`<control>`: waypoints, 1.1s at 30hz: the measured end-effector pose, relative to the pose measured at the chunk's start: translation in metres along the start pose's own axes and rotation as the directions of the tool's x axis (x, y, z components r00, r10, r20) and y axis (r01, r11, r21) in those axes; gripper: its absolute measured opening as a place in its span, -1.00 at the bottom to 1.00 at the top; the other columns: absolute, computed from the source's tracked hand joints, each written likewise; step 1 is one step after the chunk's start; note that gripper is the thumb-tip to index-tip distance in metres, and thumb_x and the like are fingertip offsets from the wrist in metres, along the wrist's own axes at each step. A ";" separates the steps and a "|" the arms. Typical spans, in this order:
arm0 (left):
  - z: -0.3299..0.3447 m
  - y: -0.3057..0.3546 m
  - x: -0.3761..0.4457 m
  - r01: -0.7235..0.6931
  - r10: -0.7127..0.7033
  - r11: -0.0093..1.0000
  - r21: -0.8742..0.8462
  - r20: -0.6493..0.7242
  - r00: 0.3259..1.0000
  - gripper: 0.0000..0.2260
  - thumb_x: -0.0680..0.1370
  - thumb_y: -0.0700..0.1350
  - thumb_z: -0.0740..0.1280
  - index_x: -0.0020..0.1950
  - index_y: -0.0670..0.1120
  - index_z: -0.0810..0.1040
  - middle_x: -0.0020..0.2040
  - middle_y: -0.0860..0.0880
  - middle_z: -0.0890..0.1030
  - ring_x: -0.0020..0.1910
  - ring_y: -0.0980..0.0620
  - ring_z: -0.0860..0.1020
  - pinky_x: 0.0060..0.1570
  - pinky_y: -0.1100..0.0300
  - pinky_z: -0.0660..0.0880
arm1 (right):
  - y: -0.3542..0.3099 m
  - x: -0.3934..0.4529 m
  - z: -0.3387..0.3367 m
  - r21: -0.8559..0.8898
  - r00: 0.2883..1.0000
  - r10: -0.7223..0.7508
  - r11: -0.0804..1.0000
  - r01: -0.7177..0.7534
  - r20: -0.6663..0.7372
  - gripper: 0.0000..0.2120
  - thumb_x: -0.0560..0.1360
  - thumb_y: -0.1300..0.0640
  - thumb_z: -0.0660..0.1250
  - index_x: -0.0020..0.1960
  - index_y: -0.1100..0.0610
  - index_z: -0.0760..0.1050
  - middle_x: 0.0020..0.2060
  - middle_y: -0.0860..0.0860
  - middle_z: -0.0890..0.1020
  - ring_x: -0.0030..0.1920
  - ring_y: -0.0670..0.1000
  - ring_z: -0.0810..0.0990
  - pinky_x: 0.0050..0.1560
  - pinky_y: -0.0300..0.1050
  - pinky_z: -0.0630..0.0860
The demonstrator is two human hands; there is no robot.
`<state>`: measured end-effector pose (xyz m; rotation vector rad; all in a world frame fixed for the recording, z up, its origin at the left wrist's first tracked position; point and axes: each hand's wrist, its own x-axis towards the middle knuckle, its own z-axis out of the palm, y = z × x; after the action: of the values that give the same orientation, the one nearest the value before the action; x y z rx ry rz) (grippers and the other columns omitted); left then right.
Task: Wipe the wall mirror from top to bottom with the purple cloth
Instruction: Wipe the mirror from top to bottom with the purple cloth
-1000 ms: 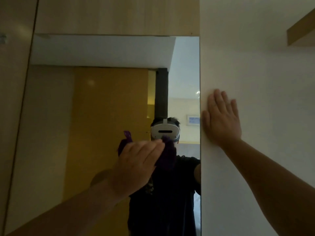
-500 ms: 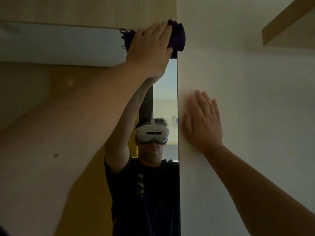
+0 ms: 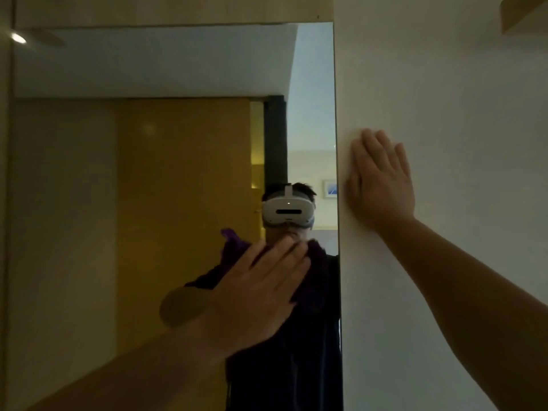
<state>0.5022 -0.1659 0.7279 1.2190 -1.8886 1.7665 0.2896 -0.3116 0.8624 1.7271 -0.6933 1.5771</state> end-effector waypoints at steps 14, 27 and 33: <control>-0.030 0.012 -0.051 0.145 -0.173 0.971 -0.190 -0.141 0.975 -0.64 0.59 -0.24 0.34 0.39 -0.13 0.48 0.31 -0.09 0.55 0.17 -0.10 0.53 0.03 0.01 0.45 | -0.041 -0.005 -0.036 0.096 0.984 0.130 0.985 -0.142 0.119 -0.46 0.63 0.03 -0.07 0.52 0.27 0.24 0.54 0.24 0.23 0.57 0.23 0.11 0.56 0.19 -0.03; -0.091 -0.164 -0.257 0.344 -0.354 0.929 -0.133 -0.052 0.934 -0.54 0.54 -0.08 0.44 0.38 -0.20 0.43 0.29 -0.16 0.55 0.20 -0.15 0.50 0.09 -0.12 0.49 | -0.293 -0.125 -0.022 0.172 0.950 -0.107 0.983 0.058 0.294 -0.56 0.69 0.01 0.09 0.52 0.13 0.30 0.53 0.13 0.30 0.58 0.13 0.13 0.57 0.18 0.01; -0.082 -0.201 -0.302 0.362 -0.367 0.921 -0.141 -0.010 0.930 -0.58 0.58 -0.06 0.25 0.40 -0.19 0.39 0.31 -0.17 0.54 0.17 -0.21 0.54 0.10 -0.14 0.49 | -0.357 -0.178 -0.003 0.188 0.947 -0.132 0.979 0.078 0.294 -0.52 0.65 0.05 0.15 0.54 0.16 0.30 0.57 0.10 0.21 0.60 0.12 0.05 0.57 0.19 0.00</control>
<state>0.8034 0.0458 0.6706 1.3711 -1.6028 1.4287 0.5422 -0.0988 0.6381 2.1315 -0.6111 1.3432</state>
